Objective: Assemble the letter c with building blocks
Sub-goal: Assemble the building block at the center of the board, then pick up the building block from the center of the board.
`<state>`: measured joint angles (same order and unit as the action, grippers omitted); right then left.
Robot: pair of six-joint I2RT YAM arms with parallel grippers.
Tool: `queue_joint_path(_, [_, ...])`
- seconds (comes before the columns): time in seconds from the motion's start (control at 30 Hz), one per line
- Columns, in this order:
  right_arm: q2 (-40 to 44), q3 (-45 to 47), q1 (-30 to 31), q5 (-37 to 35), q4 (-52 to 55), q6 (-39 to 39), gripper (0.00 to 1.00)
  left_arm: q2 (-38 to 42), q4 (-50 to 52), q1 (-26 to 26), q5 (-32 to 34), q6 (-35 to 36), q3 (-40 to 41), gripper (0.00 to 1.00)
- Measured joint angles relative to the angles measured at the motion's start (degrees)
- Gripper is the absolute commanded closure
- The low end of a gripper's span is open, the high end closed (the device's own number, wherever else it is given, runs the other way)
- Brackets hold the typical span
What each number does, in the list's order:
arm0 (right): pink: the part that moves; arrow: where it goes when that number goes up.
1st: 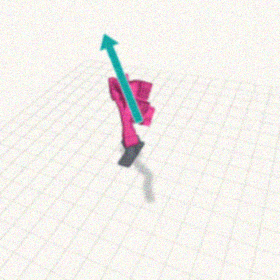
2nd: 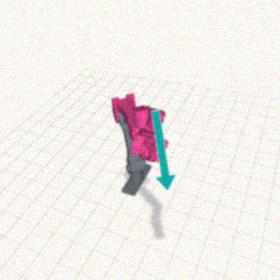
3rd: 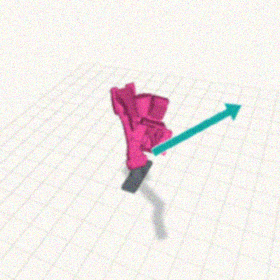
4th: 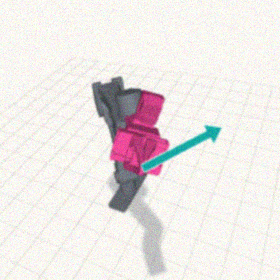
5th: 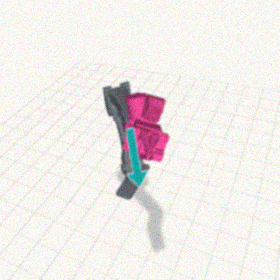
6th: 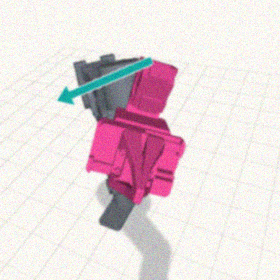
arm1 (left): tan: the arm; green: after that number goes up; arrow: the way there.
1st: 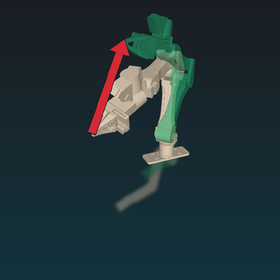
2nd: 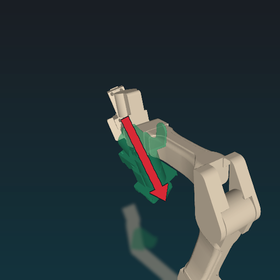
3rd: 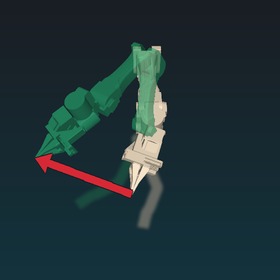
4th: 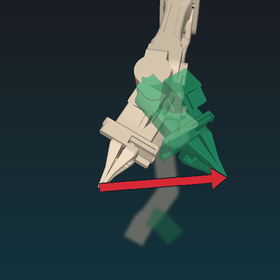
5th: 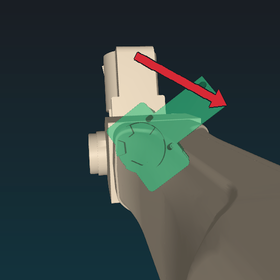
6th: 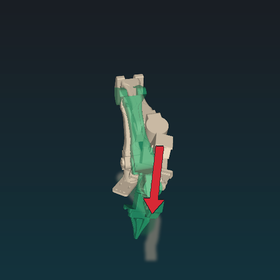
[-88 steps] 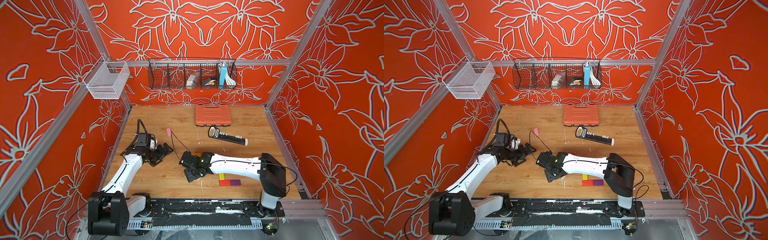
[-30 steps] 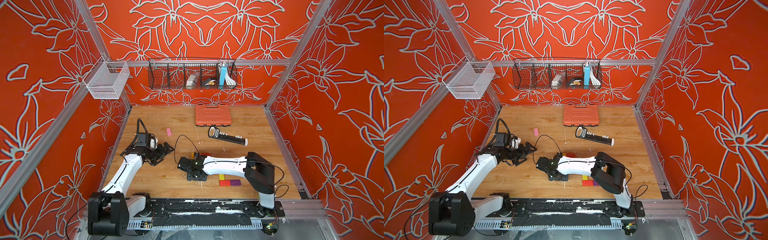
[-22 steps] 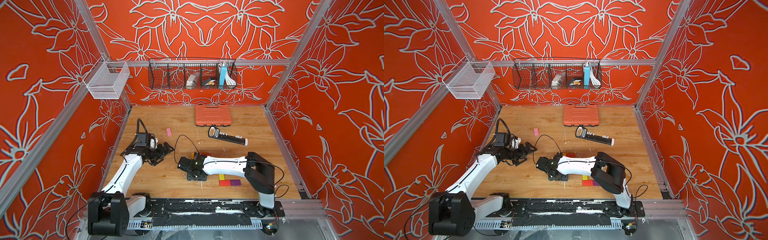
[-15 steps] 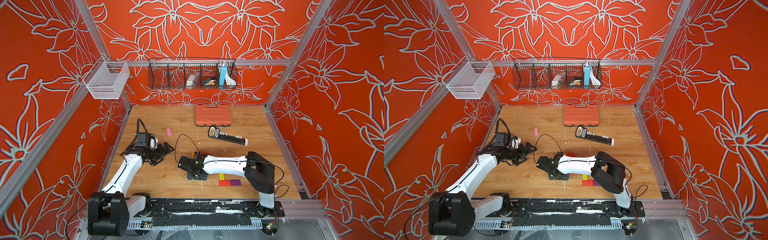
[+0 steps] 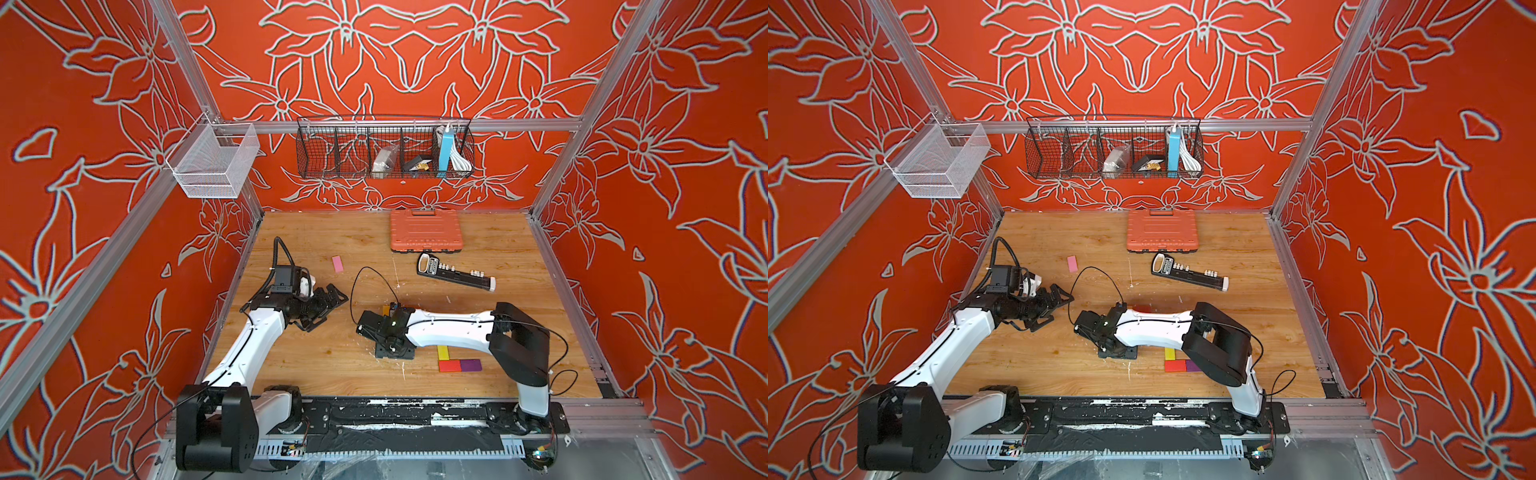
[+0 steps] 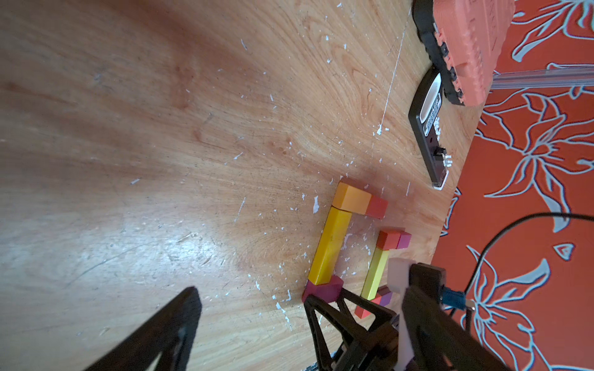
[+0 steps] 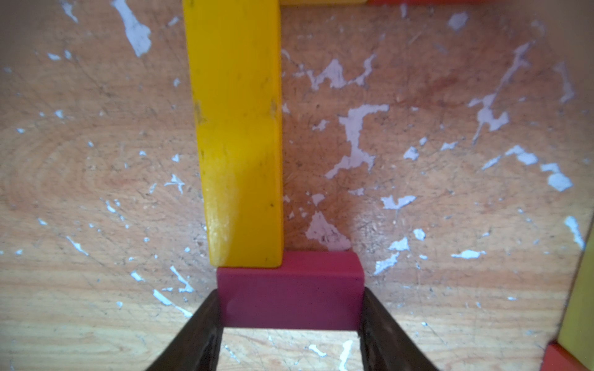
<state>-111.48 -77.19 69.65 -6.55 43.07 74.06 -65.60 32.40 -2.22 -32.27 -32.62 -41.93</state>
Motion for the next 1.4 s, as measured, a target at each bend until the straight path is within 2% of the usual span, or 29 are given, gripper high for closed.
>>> queue_joint_path(0.17, [0.0, 0.0, 0.0, 0.2, -0.2, -0.28, 0.22, 0.0, -0.13, 0.0, -0.02, -0.02, 0.0, 0.02])
queue_joint_path(0.53, [1.09, 0.02, 0.0, 0.59, -1.36, -2.93, 0.11, -0.04, -0.2, 0.0, -0.02, -0.26, 0.0, 0.02])
queue_joint_path(0.8, [14.71, 6.54, -2.25, 0.15, -3.3, -5.44, 0.06, -5.14, -0.55, 0.02, 0.96, -2.21, -1.11, 0.02])
queue_joint_path(0.97, [22.86, 14.25, -6.86, 0.66, -5.25, -8.07, 0.04, -13.68, -0.31, 0.98, 4.85, -2.58, -8.85, 0.02])
queue_joint_path(1.13, [31.56, 22.27, -11.72, 1.49, -6.64, -10.34, 0.03, -24.48, 1.07, 3.21, 10.78, -2.03, -20.26, 0.02])
queue_joint_path(1.4, [42.4, 27.56, -16.94, 1.92, -7.17, -14.43, 0.02, -41.62, 6.93, 5.66, 20.92, 1.29, -38.71, 0.02])
